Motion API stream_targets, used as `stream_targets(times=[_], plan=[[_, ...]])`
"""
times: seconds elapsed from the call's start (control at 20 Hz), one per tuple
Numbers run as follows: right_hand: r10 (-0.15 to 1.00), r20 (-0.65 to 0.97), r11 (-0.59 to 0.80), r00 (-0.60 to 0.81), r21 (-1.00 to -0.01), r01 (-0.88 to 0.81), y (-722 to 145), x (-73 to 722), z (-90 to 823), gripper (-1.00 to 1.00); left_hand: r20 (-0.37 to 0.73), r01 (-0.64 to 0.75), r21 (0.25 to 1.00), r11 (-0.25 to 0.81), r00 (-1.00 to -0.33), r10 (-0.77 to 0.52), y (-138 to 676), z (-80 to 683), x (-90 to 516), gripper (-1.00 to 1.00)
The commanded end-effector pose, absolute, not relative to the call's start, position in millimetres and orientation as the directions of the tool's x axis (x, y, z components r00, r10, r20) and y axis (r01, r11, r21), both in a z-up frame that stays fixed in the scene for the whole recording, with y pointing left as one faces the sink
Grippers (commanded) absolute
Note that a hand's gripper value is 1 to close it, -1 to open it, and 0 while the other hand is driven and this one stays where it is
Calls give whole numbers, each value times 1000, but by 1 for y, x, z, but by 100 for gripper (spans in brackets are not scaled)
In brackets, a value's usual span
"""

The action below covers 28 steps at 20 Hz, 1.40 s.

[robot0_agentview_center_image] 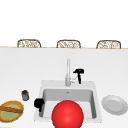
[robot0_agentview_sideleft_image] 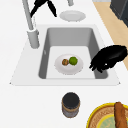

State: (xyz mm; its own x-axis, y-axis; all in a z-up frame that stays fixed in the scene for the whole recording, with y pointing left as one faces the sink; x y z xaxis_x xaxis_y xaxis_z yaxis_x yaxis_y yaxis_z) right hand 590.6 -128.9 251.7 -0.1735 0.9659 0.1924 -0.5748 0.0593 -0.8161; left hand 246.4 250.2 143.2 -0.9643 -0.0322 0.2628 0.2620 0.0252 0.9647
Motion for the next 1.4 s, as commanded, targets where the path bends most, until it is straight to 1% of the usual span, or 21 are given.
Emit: stream_targets(times=[0.0, 0.1, 0.6, 0.7, 0.8, 0.85, 0.9, 1.0, 1.15, 1.35], plan=[[974, 156, 22, -165, -789, -614, -127, 612, 237, -100, 263, 262, 965, 25, -964, -32, 250, 143, 246, 0], [974, 155, 20, -163, -780, -626, -125, 619, 231, -100, 263, 262, 965, 25, -964, -32, 250, 143, 246, 0], [979, 107, -11, -171, -819, -573, -125, 640, 180, -100, 263, 262, 965, 25, -964, -32, 250, 143, 246, 0], [981, 105, -17, -166, -797, -604, -121, 656, 176, -100, 263, 262, 965, 25, -964, -32, 250, 143, 246, 0], [982, 98, -22, -163, -793, -608, -118, 654, 183, -100, 263, 262, 965, 25, -964, -32, 250, 143, 246, 0], [982, 94, -25, -162, -790, -613, -118, 654, 185, 100, 263, 262, 965, 25, -964, -32, 250, 143, 246, 0], [982, 77, -44, -175, -799, -600, -118, 656, 187, 100, 263, 262, 965, 25, -964, -32, 250, 143, 246, 0], [981, 94, -26, -168, -802, -597, -120, 661, 188, 100, 263, 262, 965, 25, -964, -32, 250, 143, 246, 0], [973, 118, -21, -199, -813, -582, -122, 662, 187, 100, 263, 262, 965, 25, -964, -32, 250, 143, 246, 0], [973, 141, 5, -183, -805, -593, -118, 663, 195, 100, 263, 262, 965, 25, -964, -32, 250, 143, 246, 0]])
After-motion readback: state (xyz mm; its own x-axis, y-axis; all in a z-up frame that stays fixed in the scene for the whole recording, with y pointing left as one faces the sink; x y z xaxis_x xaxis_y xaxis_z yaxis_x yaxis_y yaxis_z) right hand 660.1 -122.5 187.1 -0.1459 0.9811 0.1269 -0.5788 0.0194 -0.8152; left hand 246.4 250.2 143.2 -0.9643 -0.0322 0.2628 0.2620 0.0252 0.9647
